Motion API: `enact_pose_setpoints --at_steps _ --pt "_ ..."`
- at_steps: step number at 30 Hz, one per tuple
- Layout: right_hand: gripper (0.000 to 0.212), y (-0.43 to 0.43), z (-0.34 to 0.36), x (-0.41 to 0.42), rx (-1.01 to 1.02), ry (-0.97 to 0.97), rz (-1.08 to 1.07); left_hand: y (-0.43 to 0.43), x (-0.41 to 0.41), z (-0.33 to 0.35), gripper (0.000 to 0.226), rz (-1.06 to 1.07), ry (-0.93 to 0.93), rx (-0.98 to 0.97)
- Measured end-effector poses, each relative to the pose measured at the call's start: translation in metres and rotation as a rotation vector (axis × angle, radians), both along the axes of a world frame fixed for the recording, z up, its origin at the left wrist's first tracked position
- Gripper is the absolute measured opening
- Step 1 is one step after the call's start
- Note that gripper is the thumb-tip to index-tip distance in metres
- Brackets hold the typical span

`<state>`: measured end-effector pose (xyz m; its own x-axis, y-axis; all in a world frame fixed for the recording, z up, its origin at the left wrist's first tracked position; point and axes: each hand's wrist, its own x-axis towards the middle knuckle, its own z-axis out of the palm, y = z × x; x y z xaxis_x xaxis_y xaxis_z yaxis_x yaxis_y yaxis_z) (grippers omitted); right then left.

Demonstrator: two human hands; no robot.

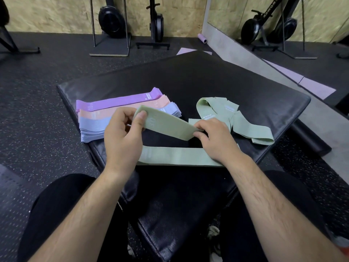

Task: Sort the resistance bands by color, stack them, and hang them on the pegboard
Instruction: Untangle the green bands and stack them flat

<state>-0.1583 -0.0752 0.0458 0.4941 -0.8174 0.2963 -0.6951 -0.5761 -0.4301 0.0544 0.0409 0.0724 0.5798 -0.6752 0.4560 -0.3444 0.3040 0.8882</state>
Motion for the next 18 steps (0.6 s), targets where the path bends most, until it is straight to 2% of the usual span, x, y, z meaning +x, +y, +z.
enact_pose_setpoints --at_steps 7,9,14,18 --pt "0.011 0.001 0.018 -0.013 -0.218 -0.174 -0.136 -0.003 0.012 0.0 0.016 0.036 0.181 -0.001" --pt "0.017 0.004 0.026 -0.022 -0.165 -0.249 -0.149 -0.004 0.018 -0.001 0.016 0.045 0.225 0.013" --pt "0.014 0.014 0.033 -0.046 0.095 -0.378 -0.178 -0.006 0.027 -0.007 0.015 0.015 0.26 0.103" --pt "0.028 0.017 0.035 -0.066 0.206 -0.463 -0.121 -0.003 0.033 -0.01 0.016 0.035 0.259 0.2"
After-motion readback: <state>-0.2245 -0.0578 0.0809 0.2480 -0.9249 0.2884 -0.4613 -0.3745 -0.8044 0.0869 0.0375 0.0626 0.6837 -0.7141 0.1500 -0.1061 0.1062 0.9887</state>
